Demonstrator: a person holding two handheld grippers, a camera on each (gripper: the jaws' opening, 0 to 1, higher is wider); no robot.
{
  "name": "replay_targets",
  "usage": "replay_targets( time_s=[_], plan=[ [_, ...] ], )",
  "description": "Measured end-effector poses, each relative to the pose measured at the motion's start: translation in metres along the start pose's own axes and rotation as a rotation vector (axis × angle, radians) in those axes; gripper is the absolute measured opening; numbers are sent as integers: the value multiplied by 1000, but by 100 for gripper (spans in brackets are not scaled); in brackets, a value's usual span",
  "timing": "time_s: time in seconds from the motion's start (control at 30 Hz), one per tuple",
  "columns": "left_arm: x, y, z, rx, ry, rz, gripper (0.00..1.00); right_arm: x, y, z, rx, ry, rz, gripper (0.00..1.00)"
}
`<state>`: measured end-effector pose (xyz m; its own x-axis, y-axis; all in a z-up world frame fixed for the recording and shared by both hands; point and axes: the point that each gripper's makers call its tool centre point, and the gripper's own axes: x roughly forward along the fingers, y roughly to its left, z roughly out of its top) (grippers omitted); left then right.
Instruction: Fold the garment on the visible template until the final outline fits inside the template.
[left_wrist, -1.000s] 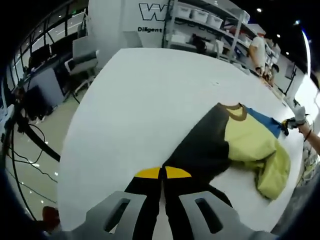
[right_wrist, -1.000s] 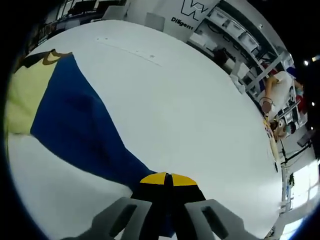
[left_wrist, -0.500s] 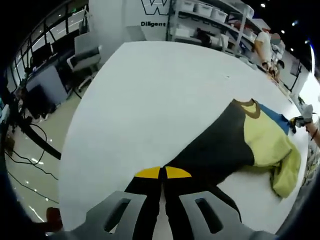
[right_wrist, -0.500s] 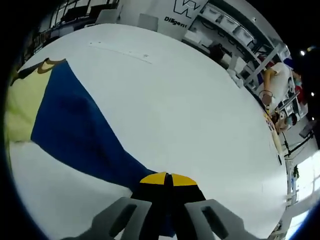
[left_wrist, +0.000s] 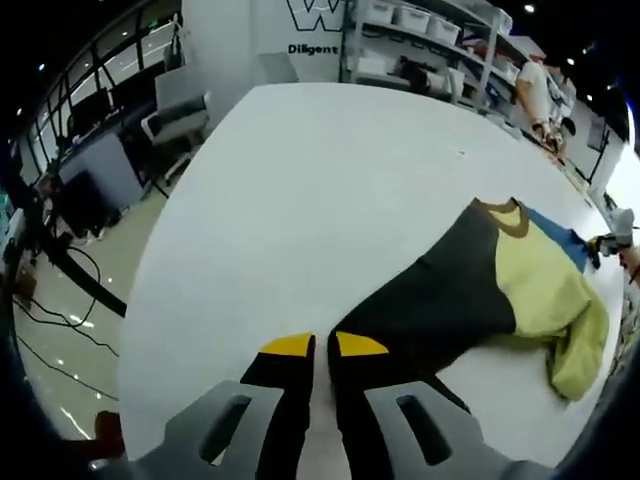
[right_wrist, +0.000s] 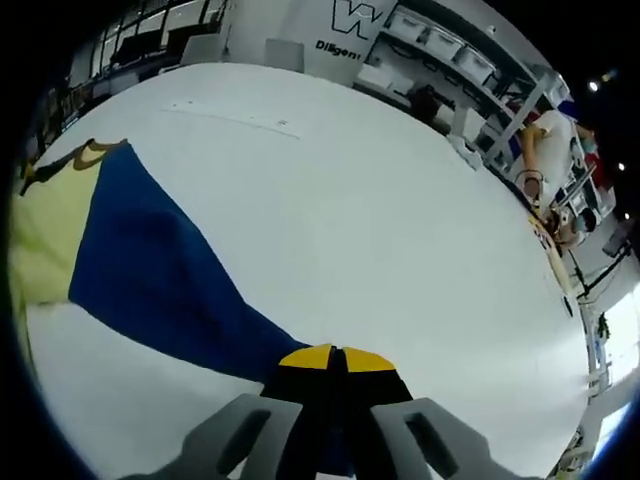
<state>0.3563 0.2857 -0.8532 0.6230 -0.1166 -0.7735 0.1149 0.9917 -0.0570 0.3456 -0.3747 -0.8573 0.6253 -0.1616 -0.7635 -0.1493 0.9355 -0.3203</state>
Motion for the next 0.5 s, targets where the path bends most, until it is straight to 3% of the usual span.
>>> replay_targets(
  time_s=[0.07,0.13,0.2,0.4,0.5],
  plan=[
    [-2,-4,1,-7,-16,-9,8,-2,0,0,13,-6,2,0],
    [-5,-7,1,-20,-36,-12,19,-4,1,1,36,-21,4,2],
    [-7,-13,4,-31,-69,-27,28,-5,2,1,60,-27,7,11],
    [-14,-26,-3,-25,-73,-41,49,-12,6,8,138,-69,31,32],
    [-16,-32,-7,-6,-65,-46,52,-17,11,12,170,-94,54,45]
  ],
)
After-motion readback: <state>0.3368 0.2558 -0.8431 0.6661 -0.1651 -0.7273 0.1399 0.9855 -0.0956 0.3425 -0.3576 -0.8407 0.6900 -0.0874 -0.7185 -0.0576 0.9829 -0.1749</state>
